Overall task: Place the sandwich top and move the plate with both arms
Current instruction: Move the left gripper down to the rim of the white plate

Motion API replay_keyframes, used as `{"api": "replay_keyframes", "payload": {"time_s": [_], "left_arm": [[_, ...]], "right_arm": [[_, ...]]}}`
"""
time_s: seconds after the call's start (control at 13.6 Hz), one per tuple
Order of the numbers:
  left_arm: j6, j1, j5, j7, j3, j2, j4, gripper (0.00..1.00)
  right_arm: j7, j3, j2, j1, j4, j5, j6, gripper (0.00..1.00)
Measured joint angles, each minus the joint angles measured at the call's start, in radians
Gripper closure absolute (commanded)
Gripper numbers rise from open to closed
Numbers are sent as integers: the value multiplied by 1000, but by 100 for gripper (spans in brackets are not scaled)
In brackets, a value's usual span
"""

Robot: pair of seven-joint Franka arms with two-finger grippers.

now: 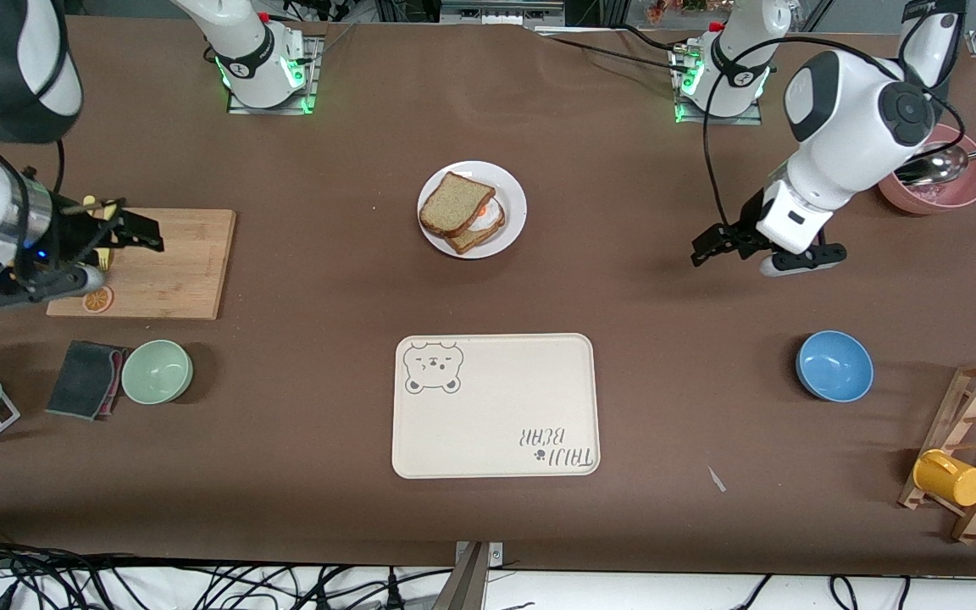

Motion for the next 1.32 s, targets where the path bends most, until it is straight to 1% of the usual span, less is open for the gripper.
{"api": "replay_keyframes", "payload": {"time_s": [0.15, 0.29, 0.44, 0.59, 0.81, 1.03, 1.1, 1.32], "left_arm": [[1, -1, -77, -2, -36, 11, -2, 0], [8, -3, -190, 19, -65, 27, -3, 0], [15, -5, -279, 57, -89, 46, -3, 0], [41, -10, -356, 99, -99, 69, -10, 0], [101, -16, -575, 261, -146, 102, -46, 0], [141, -23, -750, 409, -187, 132, -77, 0], [173, -23, -834, 483, -214, 143, -94, 0], [220, -29, -1146, 769, -285, 176, -143, 0]], "right_arm": [[0, 9, -69, -21, -21, 0, 6, 0], [0, 13, -125, -54, -26, 0, 6, 0], [-1, 13, -150, -84, -29, 0, -20, 0], [0, 13, -148, -92, -29, 1, -48, 0], [12, 31, -145, -90, -29, 2, -53, 0], [108, 58, -145, -87, -28, 2, -53, 0], [121, 58, -145, -87, -28, 2, -54, 0], [131, 51, -143, -91, -28, 2, -55, 0]]}}
